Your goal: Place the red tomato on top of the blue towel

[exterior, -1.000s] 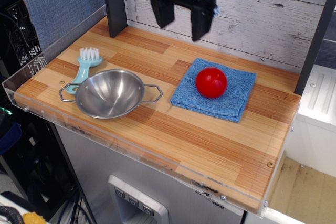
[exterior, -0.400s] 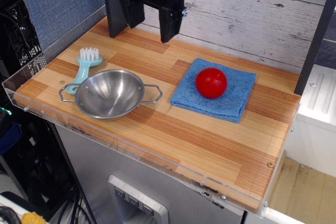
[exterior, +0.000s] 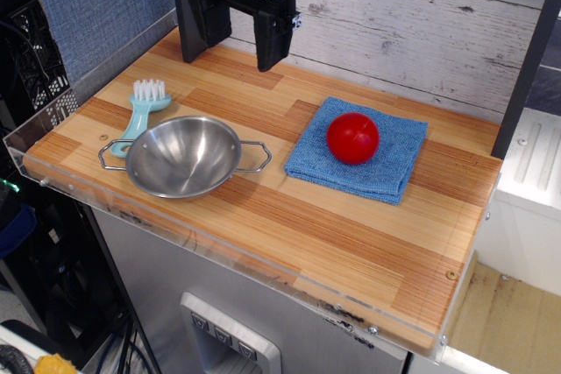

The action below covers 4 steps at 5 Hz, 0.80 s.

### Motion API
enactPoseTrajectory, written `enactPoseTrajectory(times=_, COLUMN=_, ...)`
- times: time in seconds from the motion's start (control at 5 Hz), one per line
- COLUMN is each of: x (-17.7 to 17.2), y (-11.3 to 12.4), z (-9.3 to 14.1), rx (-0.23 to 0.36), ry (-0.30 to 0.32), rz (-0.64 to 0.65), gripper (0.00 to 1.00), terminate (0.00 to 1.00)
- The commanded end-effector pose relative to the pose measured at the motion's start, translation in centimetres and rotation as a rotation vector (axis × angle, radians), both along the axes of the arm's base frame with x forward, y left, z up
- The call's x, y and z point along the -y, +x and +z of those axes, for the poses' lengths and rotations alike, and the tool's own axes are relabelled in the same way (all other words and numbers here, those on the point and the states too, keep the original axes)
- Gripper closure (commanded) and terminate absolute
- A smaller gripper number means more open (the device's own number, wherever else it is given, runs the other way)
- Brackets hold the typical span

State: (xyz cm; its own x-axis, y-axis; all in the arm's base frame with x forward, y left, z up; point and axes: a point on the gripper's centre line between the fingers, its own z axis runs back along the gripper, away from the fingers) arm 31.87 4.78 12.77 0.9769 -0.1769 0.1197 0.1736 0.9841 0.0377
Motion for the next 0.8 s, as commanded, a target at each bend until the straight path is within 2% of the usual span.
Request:
enactPoseTrajectory(times=0.0, x=-0.21, y=0.10, z=1.04, rx=0.038, ry=0.007, rz=0.003, gripper=0.00, terminate=0.00)
enactPoseTrajectory(times=0.4, x=-0.21, y=0.10, z=1.04, rx=0.038, ry=0.007, rz=0.003, gripper=0.00, terminate=0.00)
enactPoseTrajectory(times=0.6, x=-0.21, y=0.10, z=1.04, rx=0.038, ry=0.007, rz=0.003, gripper=0.00, terminate=1.00)
